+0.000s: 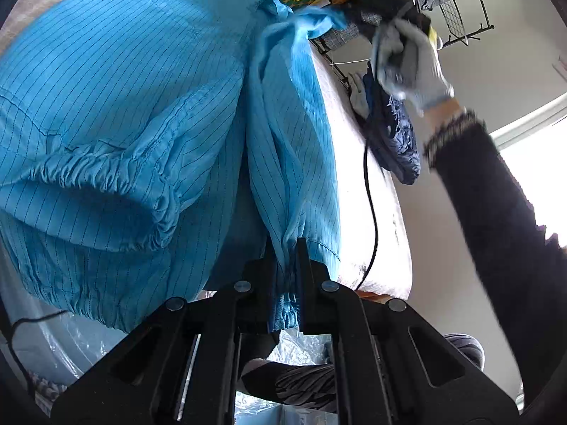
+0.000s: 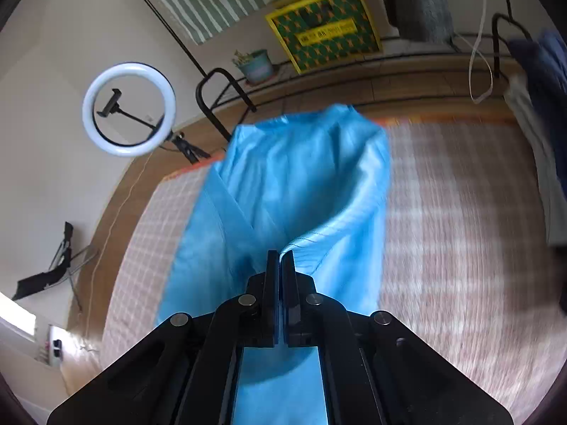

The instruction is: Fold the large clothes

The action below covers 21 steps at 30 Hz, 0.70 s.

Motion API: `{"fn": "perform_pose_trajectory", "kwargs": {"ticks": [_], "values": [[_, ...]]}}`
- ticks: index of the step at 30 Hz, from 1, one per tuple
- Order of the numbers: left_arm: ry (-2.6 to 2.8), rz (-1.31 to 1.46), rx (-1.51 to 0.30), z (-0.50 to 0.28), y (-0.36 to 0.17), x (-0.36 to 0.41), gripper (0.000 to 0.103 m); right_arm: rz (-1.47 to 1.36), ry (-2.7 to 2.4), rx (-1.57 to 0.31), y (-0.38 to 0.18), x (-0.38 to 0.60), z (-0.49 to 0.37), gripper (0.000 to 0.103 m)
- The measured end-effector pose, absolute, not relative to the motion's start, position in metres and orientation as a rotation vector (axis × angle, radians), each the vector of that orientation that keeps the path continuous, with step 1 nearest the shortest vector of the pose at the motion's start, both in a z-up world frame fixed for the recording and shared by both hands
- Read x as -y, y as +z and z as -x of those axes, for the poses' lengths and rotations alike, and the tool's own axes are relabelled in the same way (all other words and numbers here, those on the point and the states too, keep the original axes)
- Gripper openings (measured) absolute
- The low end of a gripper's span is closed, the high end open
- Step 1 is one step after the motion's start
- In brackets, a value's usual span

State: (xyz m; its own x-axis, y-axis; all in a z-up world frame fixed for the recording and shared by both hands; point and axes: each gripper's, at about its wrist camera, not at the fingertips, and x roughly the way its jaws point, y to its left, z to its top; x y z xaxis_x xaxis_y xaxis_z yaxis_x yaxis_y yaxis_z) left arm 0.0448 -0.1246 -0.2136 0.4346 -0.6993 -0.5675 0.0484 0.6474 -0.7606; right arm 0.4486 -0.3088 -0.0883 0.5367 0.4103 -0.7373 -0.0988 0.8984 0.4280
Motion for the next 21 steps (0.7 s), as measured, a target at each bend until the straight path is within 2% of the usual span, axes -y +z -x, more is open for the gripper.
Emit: {"fn": "perform_pose_trajectory", "kwargs": {"ticks": [4,10,11,13,17,21], "values": [[-0.532,0.789,-1.036,-0.052,-0.217,0.118,0.006,-0.244,0.306,-0.984,-0.088,0.263,-0.484,0.000],[-0.528,0.835,-1.064,-0.056,-0.226,0.115,0.006,-0.065,0.282,-1.088,-0.153,0.188,-0.521,0.000],[-0.528,0.843,-1.068,-0.056,-0.227,0.114,0.006,-0.057,0.286,-1.099,-0.161,0.184,-0.521,0.004],[-0.527,0.850,-1.070,-0.057,-0.228,0.112,0.006,-0.094,0.360,-1.143,-0.175,0.174,-0.526,0.004],[-0.522,0.850,-1.068,-0.055,-0.227,0.110,0.006,-0.233,0.507,-1.094,-0.148,0.186,-0.512,0.013],[-0.510,0.833,-1.054,-0.048,-0.224,0.106,0.006,-0.259,0.493,-0.975,-0.093,0.230,-0.470,0.013]]}}
